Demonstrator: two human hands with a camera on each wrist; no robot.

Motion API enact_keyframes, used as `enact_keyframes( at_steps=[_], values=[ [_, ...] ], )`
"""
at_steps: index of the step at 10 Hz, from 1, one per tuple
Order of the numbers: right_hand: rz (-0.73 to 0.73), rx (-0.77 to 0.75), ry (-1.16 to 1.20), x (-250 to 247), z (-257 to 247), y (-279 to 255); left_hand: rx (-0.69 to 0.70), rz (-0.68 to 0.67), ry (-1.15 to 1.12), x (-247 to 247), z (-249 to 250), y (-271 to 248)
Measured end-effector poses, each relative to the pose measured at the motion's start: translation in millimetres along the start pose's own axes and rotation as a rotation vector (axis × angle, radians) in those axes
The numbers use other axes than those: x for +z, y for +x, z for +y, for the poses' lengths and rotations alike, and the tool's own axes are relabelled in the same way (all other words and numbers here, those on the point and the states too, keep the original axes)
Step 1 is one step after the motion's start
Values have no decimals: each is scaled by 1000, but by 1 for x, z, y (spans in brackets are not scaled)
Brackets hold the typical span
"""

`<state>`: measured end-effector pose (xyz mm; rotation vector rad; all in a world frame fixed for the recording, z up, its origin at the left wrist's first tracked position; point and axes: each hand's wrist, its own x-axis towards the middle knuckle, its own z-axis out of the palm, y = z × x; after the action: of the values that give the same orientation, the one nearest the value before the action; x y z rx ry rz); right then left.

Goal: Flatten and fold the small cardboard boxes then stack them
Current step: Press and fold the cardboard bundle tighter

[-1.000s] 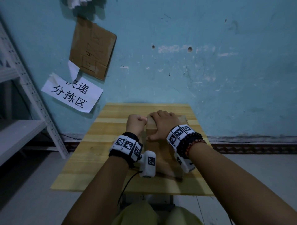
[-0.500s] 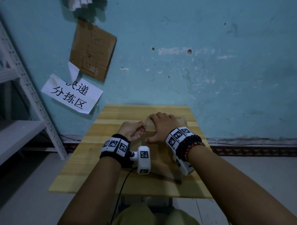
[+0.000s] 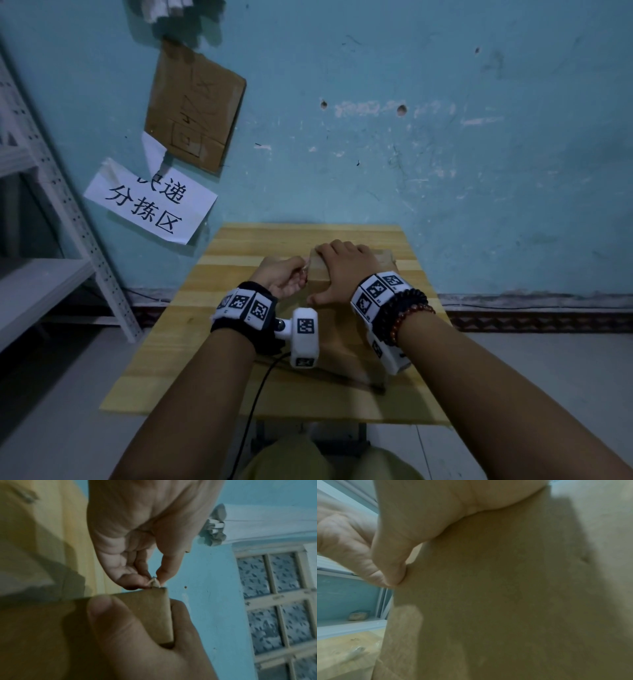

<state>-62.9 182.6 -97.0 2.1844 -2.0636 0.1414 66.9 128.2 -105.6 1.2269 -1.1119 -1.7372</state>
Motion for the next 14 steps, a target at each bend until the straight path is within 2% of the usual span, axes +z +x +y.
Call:
enact_keyframes(
  at_steps=[1, 4, 6, 7, 8, 10, 11, 13, 14],
  values=[
    [-5, -5, -2, 0, -1, -1, -41, -25, -155, -1, -8, 1],
    [-20, -8, 13, -1, 0, -1, -47, -20, -216, -1, -11, 2],
    [-14, -3, 14, -1, 0, -1, -28, -58, -266, -6, -11, 1],
    [-11, -1, 7, 0, 1, 0, -89, -111, -353, -10, -10, 1],
    [-1, -2, 1, 2, 1, 0, -73, -122, -334, -10, -11, -2],
    [-1, -6, -3, 2, 1, 0, 149, 11, 249, -3, 0, -2],
    [-12, -4, -1, 2, 1, 0, 168, 0, 414, -4, 3, 5],
    [-27, -3, -4, 0, 1, 1, 170, 22, 459, -2, -2, 2],
    [-25, -6, -2, 0, 1, 1, 147, 29, 390, -2, -6, 3]
  ],
)
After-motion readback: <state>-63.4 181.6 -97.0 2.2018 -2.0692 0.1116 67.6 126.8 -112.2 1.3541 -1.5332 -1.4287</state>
